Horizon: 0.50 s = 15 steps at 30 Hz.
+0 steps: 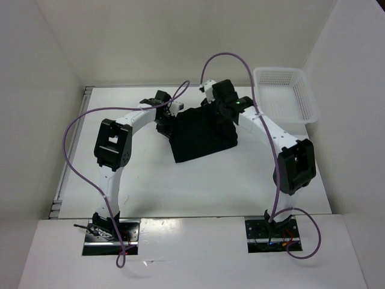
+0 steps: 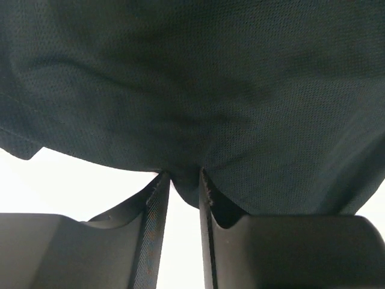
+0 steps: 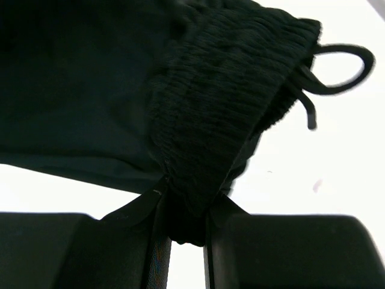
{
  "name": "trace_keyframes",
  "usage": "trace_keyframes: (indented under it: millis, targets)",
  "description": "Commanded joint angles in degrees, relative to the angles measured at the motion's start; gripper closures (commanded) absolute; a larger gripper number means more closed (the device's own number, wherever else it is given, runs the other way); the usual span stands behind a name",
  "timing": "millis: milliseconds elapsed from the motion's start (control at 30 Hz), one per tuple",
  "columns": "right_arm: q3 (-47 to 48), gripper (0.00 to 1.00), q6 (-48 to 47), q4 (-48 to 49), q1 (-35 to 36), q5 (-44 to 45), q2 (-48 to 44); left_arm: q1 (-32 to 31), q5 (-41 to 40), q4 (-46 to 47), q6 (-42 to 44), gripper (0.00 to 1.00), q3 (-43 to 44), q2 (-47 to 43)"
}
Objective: Fold and stack the shorts
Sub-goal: Fold the shorts
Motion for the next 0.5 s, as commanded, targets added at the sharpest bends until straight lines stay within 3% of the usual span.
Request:
trace_keyframes:
  millis: [0, 267, 467]
  targets:
    - [3.49, 1.00, 1.48, 0.93, 2.93, 4.01, 3.43, -0.33, 0.01, 0.87, 0.21, 0.67, 0.19, 2.44]
    - [6.75, 1.00, 3.24, 0.93, 11.10, 5.34, 7.39, -0.33, -0.51, 1.40, 0.21, 0.74, -0.34, 2.44]
    - [12.44, 1.00, 4.30, 0.93, 13.40, 5.34, 10.55, -0.33, -0.51, 1.40, 0.21, 0.82, -0.34, 1.91]
